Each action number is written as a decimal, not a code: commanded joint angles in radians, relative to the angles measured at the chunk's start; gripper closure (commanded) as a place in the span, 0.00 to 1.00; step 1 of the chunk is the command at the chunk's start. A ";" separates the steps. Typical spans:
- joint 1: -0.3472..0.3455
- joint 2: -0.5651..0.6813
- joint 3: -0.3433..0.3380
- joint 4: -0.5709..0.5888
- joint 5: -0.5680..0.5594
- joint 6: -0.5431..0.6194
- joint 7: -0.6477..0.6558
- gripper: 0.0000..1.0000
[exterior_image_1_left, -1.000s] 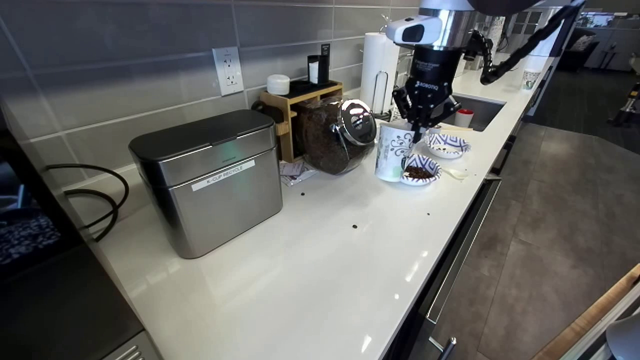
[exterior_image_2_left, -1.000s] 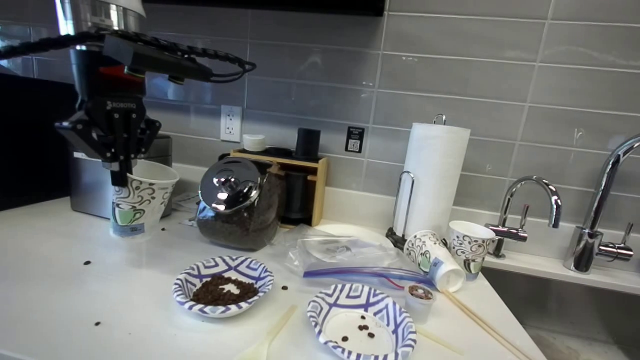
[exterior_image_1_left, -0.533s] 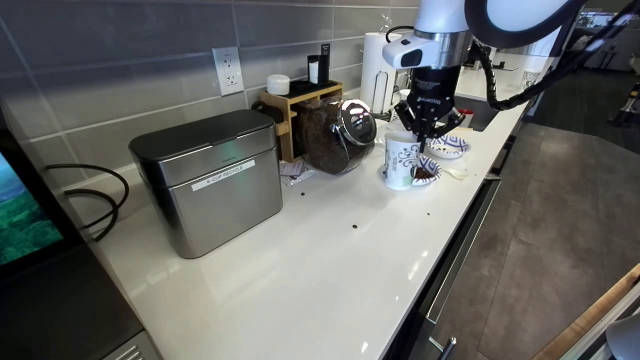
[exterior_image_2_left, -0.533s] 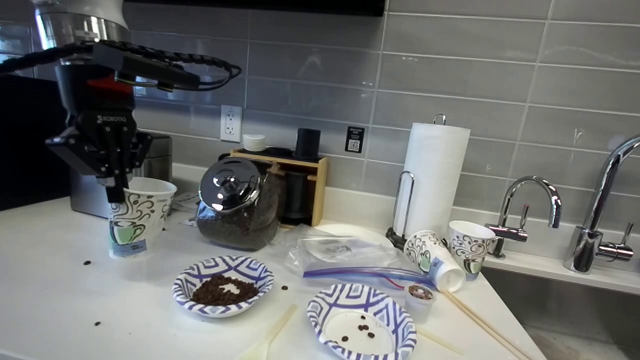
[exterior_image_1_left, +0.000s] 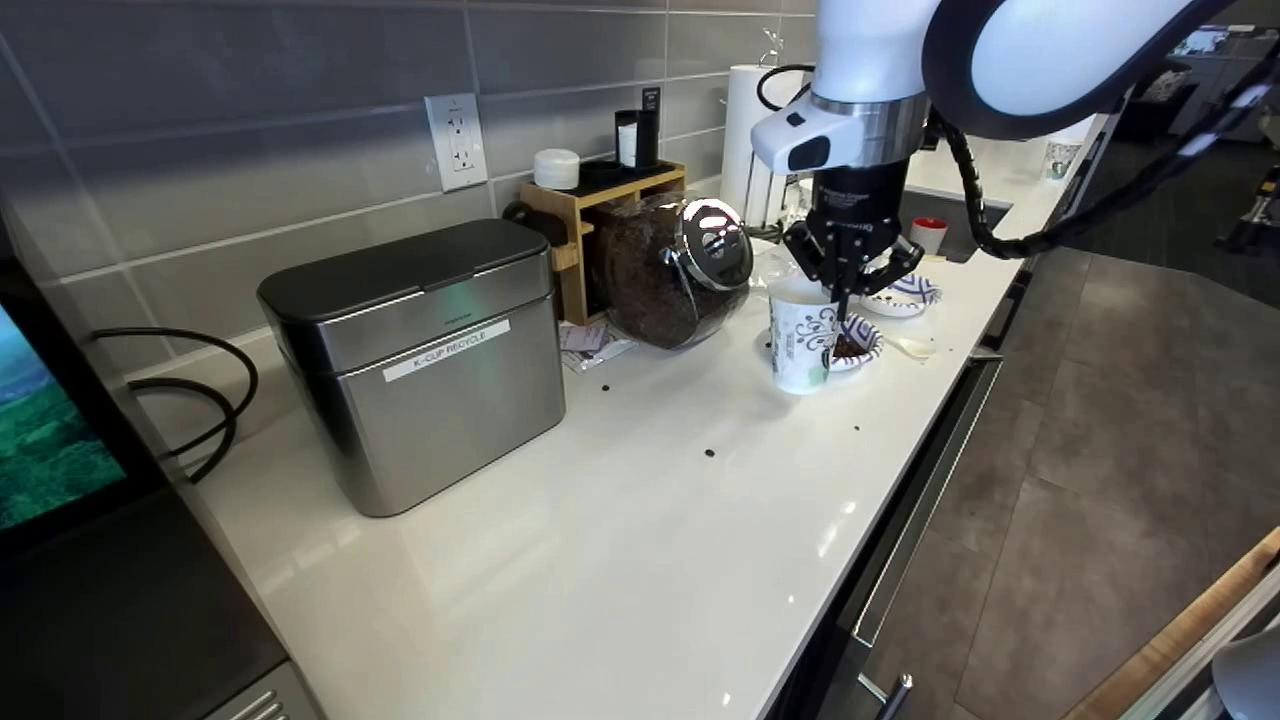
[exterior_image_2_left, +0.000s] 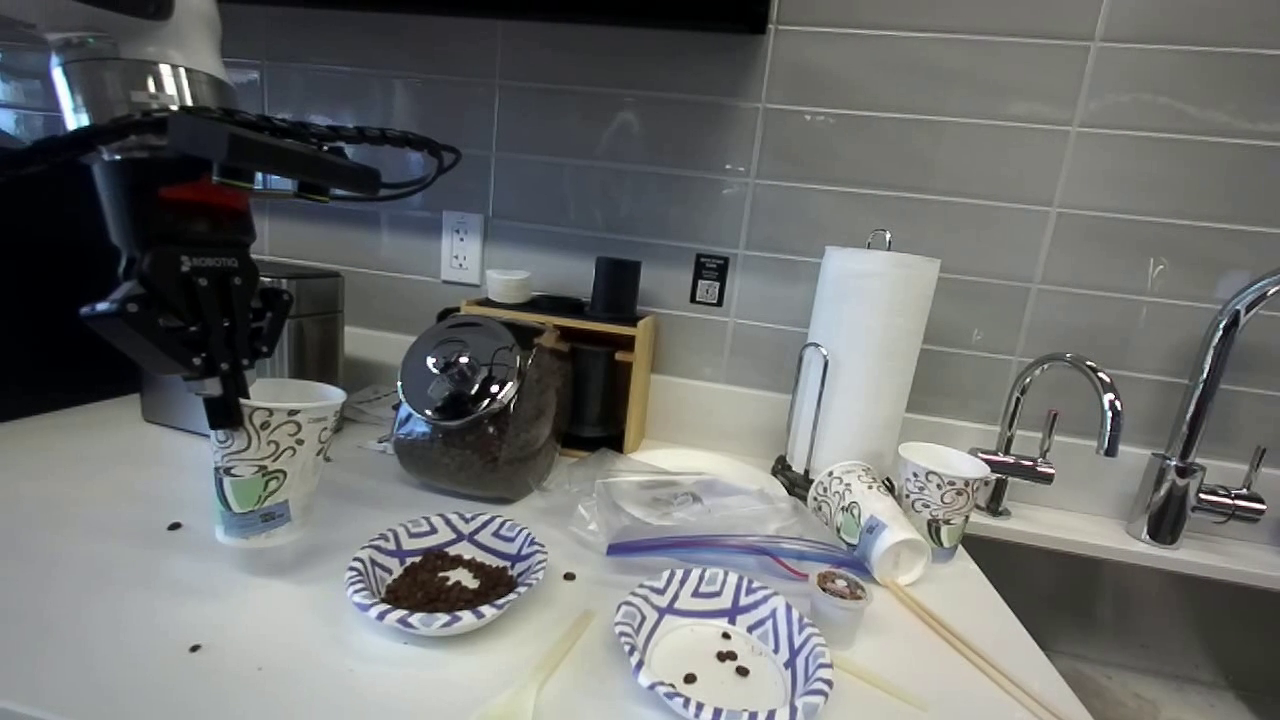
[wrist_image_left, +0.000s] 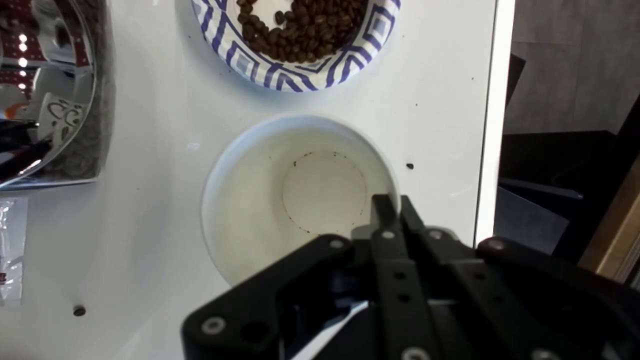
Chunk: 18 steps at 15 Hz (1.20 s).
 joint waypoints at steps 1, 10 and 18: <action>0.008 0.026 0.002 -0.016 -0.046 0.046 0.049 0.99; -0.001 0.068 -0.001 -0.045 -0.131 0.197 0.144 0.99; 0.003 0.094 -0.005 -0.045 -0.112 0.213 0.116 0.71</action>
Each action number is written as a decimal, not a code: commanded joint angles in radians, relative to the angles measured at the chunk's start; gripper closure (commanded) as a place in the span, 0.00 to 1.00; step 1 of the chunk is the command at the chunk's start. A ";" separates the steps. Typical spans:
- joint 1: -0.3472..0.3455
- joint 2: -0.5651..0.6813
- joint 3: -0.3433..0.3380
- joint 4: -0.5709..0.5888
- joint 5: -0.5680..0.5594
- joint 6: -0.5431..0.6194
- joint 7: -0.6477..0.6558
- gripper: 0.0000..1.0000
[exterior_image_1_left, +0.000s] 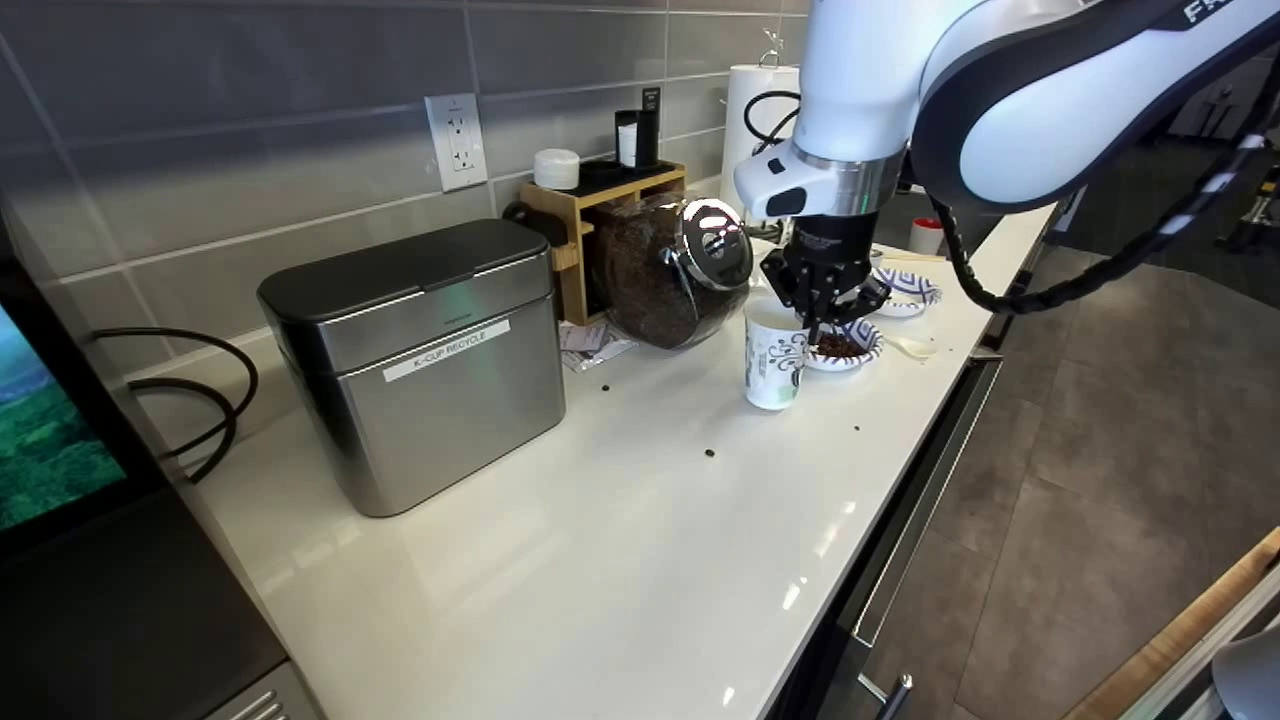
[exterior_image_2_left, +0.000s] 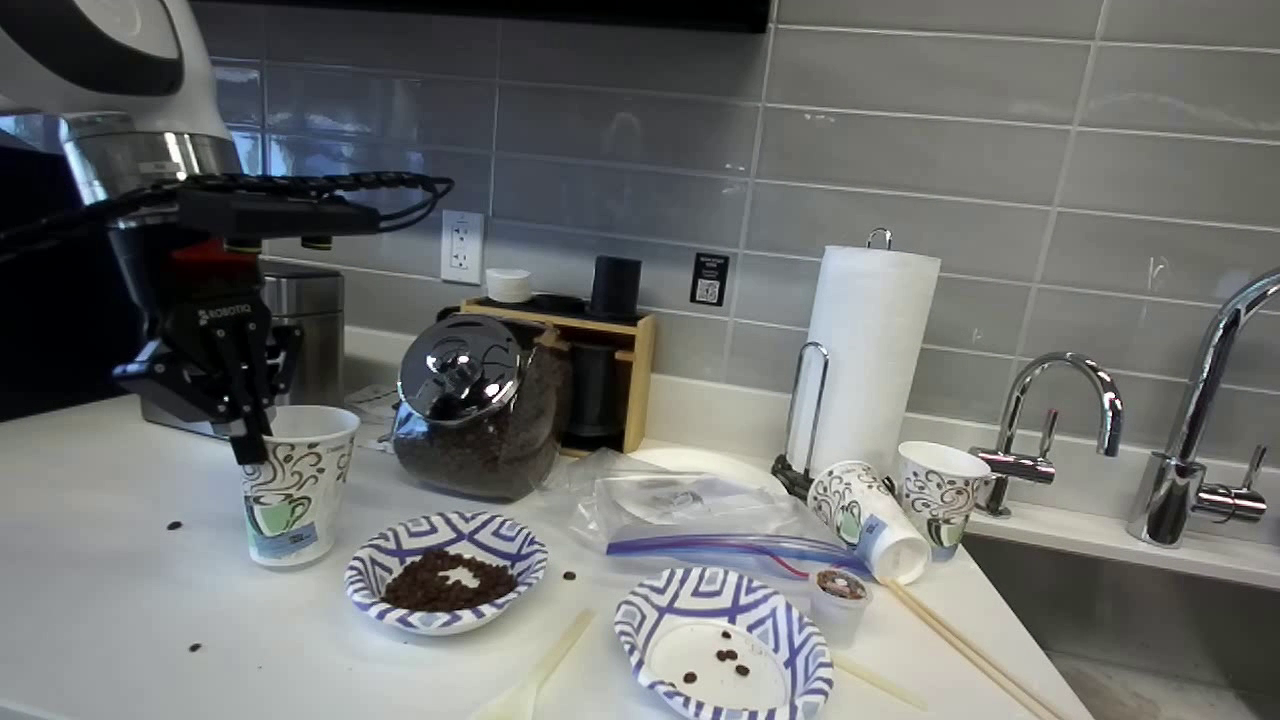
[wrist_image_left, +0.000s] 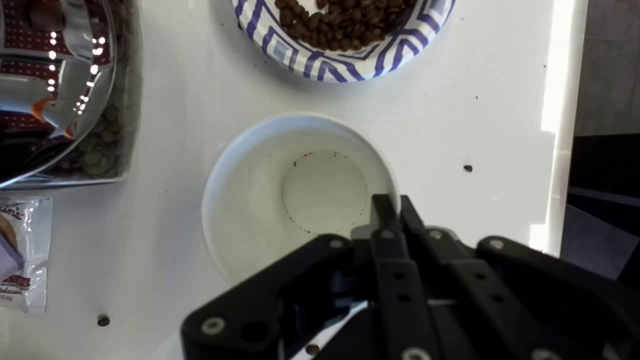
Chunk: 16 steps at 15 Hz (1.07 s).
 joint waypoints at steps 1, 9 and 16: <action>0.001 0.008 -0.005 -0.013 -0.013 0.034 0.006 0.66; 0.003 0.005 -0.008 -0.016 0.000 0.055 -0.003 0.07; 0.003 0.006 -0.011 -0.016 0.009 0.054 -0.010 0.00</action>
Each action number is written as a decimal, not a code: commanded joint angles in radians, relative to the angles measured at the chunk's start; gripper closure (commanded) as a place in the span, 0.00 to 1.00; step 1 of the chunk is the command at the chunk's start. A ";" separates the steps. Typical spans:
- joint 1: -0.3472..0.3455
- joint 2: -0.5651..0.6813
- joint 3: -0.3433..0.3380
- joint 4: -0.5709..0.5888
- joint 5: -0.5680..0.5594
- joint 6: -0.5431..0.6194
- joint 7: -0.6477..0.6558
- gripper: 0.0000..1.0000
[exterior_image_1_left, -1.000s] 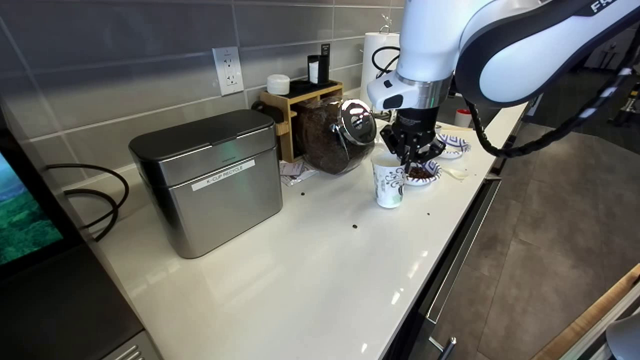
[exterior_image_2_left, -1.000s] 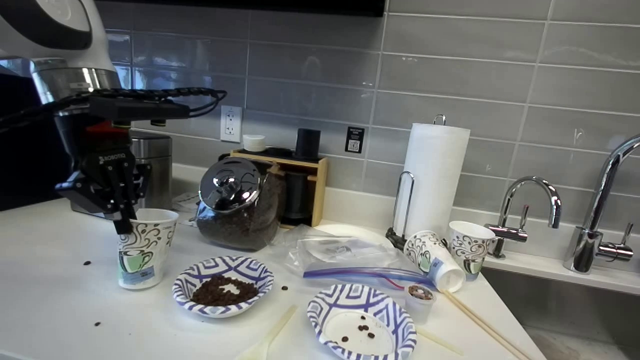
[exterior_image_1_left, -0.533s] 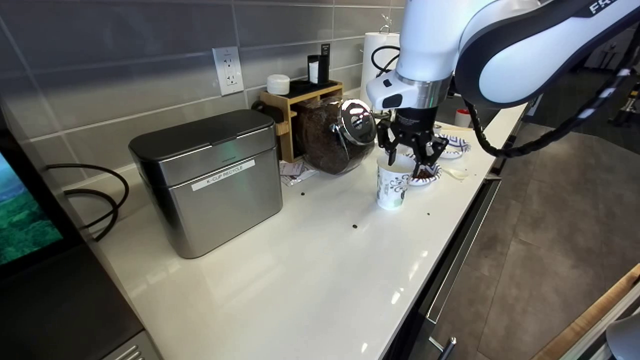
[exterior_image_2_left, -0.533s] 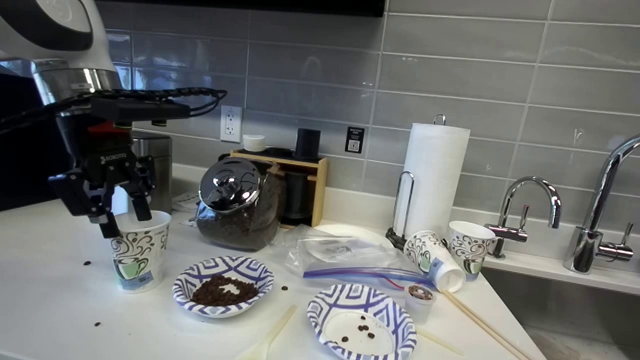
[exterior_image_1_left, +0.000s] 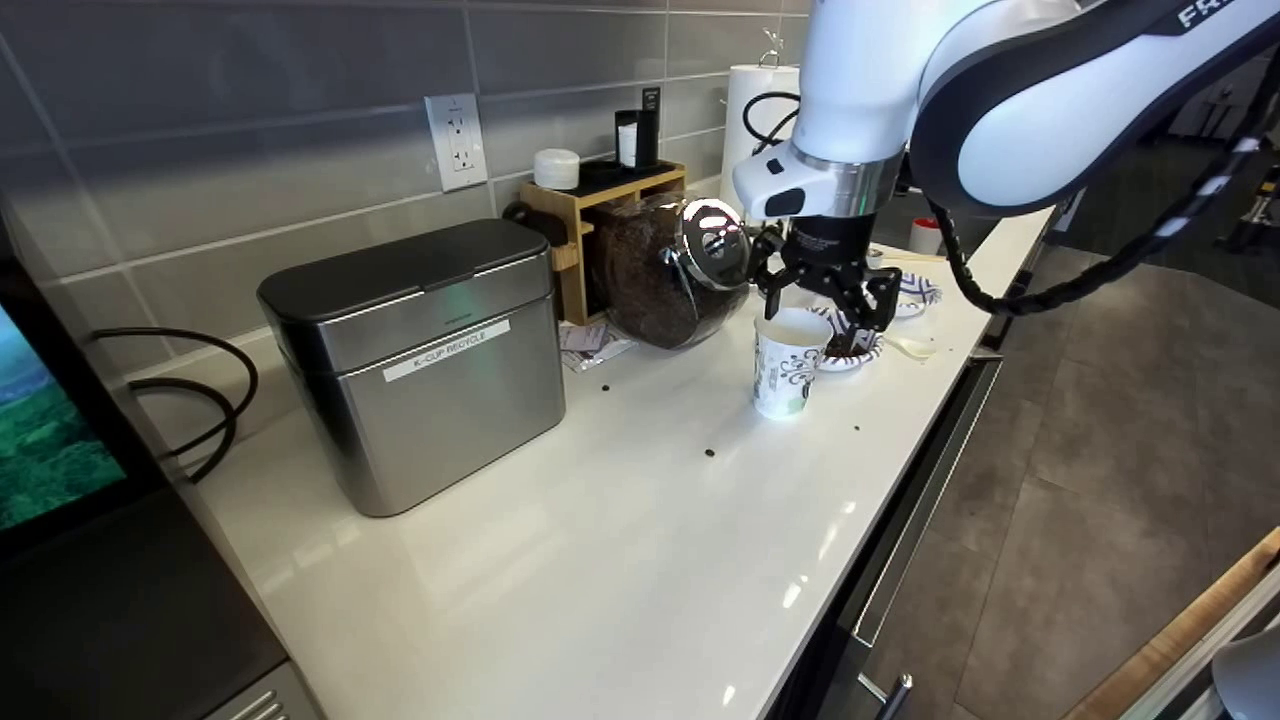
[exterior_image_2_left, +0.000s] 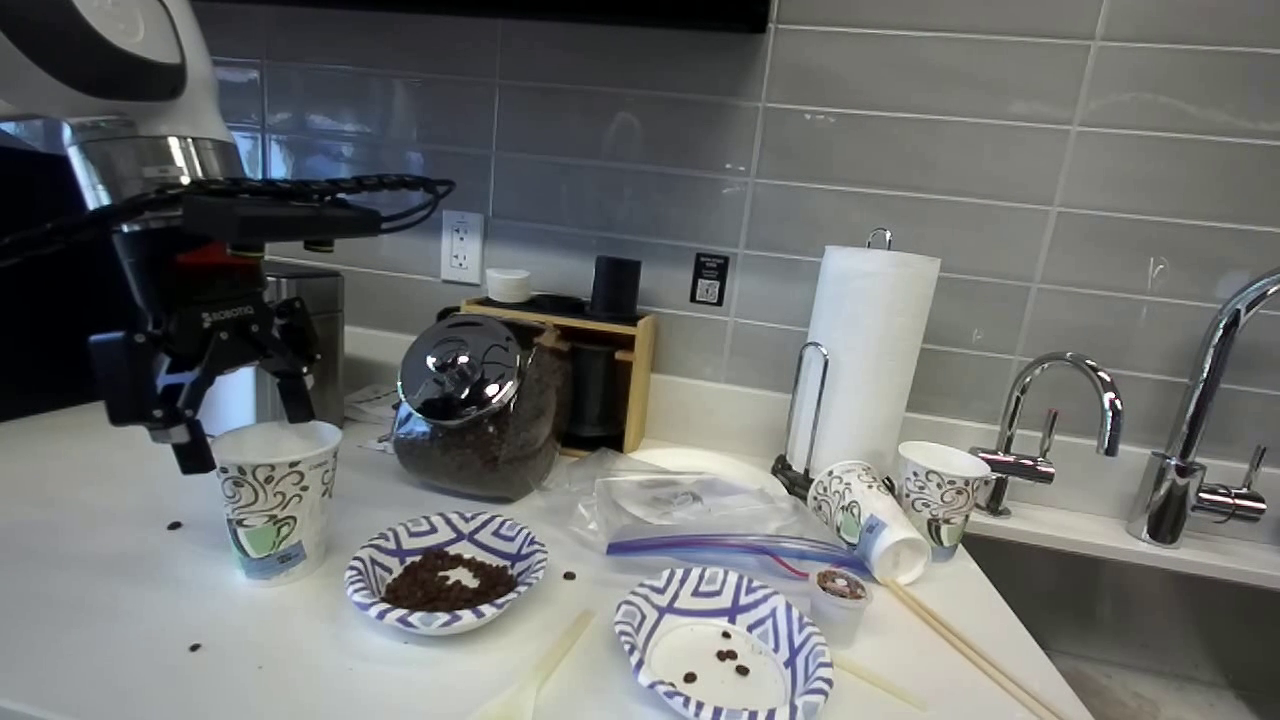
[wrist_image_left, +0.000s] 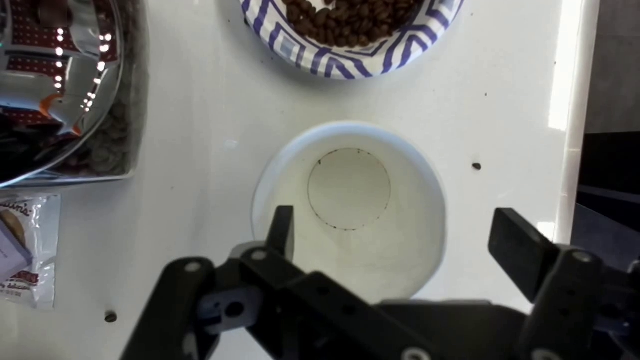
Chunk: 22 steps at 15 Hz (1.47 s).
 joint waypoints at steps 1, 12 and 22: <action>0.003 0.001 -0.007 -0.014 0.007 0.032 -0.008 0.00; 0.020 -0.122 -0.061 0.017 0.256 -0.131 -0.146 0.00; 0.006 -0.167 -0.074 0.093 0.297 -0.297 -0.080 0.00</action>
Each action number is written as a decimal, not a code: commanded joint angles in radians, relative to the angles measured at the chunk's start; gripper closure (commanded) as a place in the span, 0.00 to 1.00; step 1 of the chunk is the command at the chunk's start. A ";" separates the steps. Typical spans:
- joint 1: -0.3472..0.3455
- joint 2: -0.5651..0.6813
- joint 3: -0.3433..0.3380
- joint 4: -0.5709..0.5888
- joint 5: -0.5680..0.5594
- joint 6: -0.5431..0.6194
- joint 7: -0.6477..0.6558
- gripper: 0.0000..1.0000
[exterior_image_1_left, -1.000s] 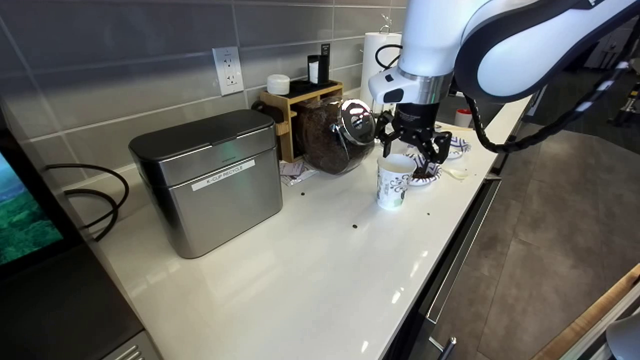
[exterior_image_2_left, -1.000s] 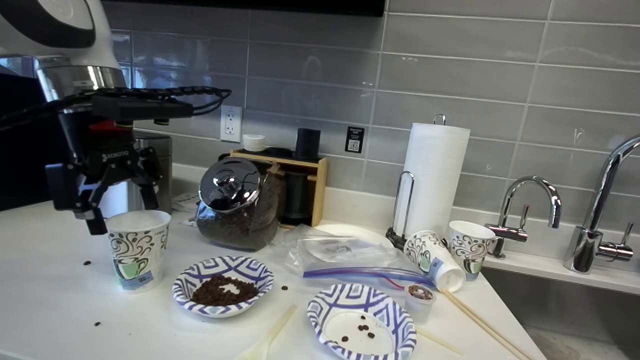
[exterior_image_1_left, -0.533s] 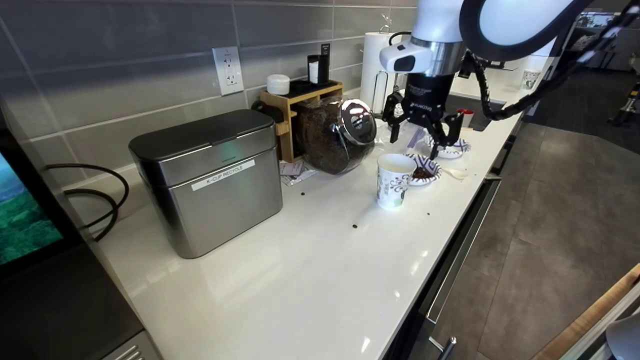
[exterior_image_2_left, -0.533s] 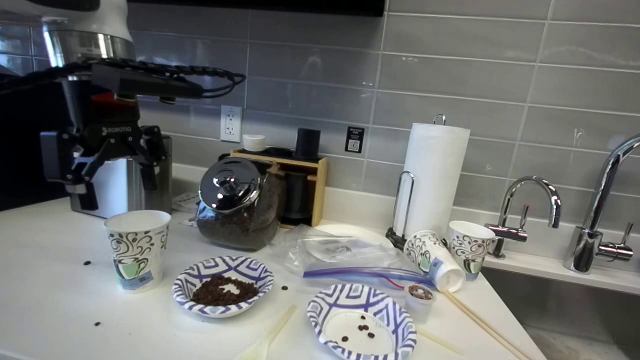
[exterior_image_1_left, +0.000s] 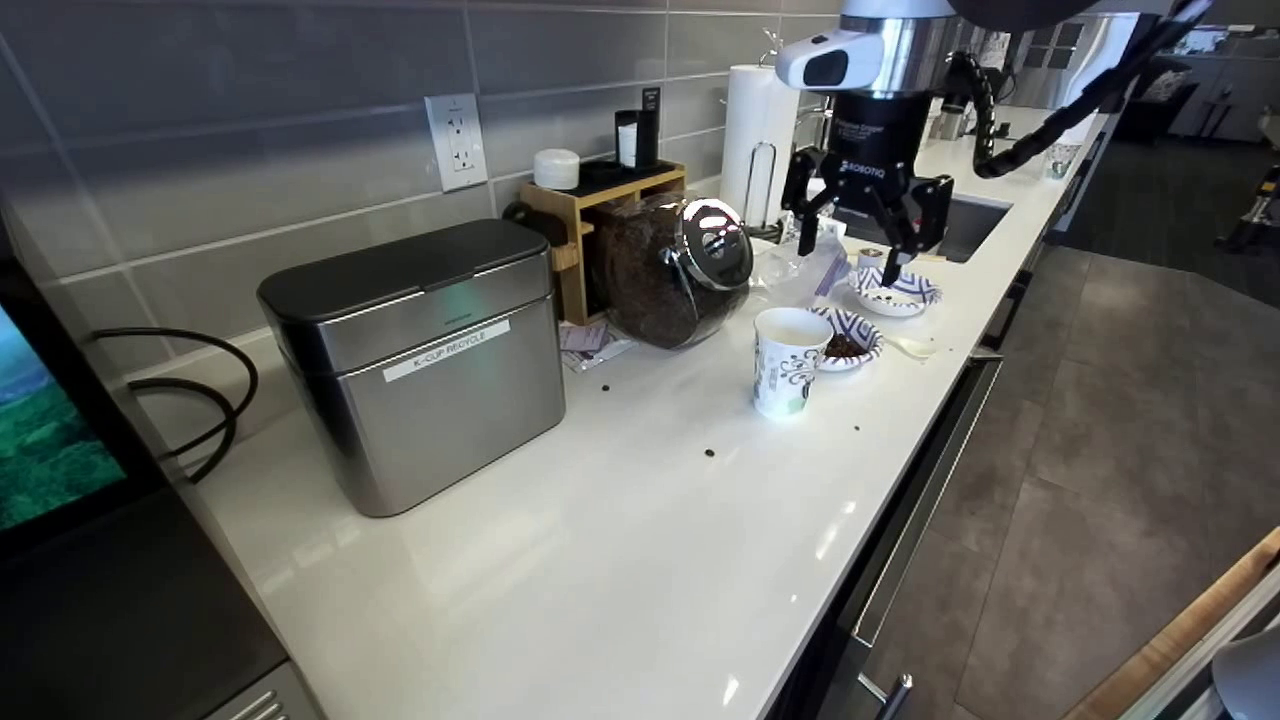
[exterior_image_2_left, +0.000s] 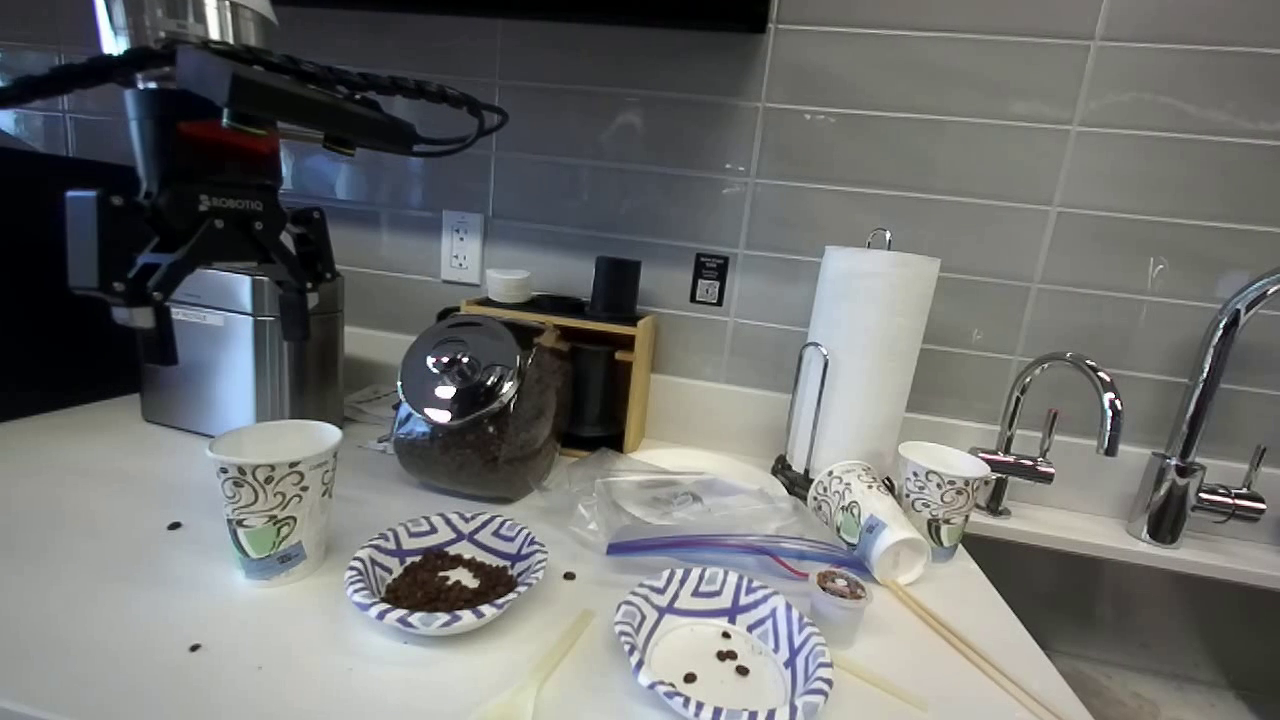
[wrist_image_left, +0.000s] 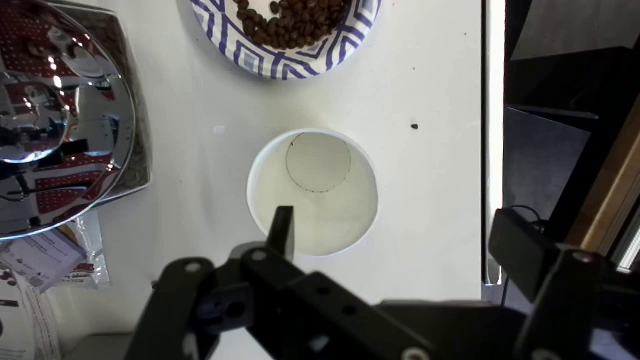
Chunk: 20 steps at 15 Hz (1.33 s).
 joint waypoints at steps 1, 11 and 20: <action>-0.001 -0.007 0.002 0.021 0.018 -0.050 0.092 0.00; 0.006 -0.003 -0.001 0.041 0.035 -0.117 0.272 0.00; 0.005 -0.001 -0.004 0.036 0.024 -0.089 0.285 0.00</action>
